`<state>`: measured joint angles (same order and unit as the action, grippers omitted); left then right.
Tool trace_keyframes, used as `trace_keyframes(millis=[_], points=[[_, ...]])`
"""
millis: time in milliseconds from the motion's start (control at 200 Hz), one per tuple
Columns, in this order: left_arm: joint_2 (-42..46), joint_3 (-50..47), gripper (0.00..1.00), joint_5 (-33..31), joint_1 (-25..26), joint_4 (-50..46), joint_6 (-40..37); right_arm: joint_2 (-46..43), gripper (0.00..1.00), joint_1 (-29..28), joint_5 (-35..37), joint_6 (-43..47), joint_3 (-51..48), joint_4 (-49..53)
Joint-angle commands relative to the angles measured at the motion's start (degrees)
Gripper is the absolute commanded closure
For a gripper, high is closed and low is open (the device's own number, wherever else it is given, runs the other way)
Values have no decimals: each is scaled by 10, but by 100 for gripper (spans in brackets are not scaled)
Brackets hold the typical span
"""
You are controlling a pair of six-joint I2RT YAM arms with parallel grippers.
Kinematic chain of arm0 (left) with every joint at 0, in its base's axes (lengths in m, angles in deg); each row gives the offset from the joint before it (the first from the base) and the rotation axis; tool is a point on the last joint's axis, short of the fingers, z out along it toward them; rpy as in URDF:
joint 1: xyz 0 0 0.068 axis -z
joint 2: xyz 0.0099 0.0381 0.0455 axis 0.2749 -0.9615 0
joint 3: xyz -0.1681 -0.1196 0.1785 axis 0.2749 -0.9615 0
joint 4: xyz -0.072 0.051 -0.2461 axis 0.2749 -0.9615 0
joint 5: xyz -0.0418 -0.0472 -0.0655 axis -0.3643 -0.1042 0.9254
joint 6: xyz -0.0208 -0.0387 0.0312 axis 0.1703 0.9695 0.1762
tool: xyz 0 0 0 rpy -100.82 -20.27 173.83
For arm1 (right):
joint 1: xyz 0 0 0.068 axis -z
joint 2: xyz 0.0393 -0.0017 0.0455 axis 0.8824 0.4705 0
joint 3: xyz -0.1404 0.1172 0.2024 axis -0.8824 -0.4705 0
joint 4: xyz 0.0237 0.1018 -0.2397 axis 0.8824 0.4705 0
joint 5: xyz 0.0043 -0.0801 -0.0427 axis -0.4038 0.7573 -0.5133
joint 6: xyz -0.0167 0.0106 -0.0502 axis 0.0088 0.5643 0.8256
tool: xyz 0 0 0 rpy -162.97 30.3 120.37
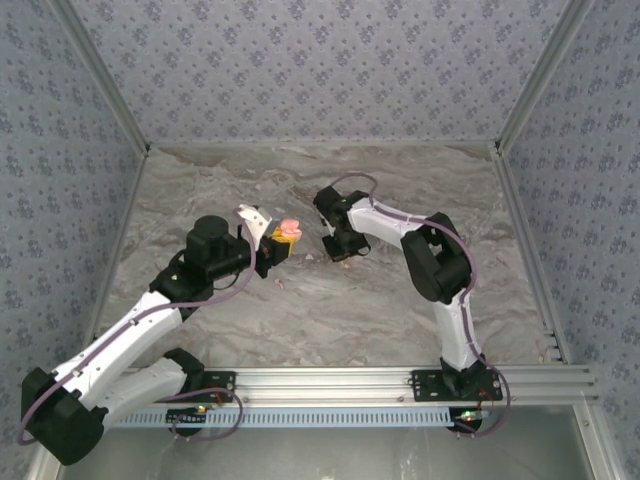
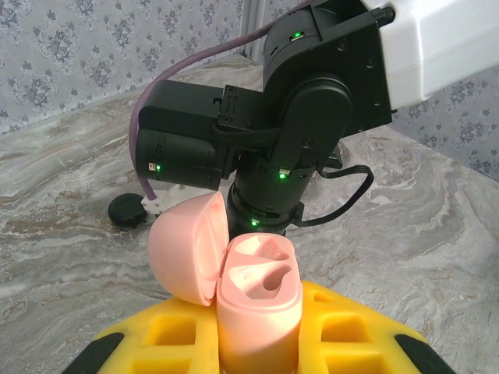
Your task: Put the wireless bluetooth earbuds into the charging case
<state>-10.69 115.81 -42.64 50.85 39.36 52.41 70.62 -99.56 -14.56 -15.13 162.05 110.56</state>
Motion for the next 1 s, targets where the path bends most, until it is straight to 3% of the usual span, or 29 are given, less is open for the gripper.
trace_keyframes(millis=[0, 420, 994], points=[[15, 8, 83, -7, 3, -3, -9, 17, 89, -6, -14, 8, 13, 24], [23, 6, 83, -13, 3, -11, -13, 3, 89, -26, -35, 37, -8, 39], [24, 8, 83, -16, 3, -14, -13, -39, 88, -38, 11, 63, -39, 70]])
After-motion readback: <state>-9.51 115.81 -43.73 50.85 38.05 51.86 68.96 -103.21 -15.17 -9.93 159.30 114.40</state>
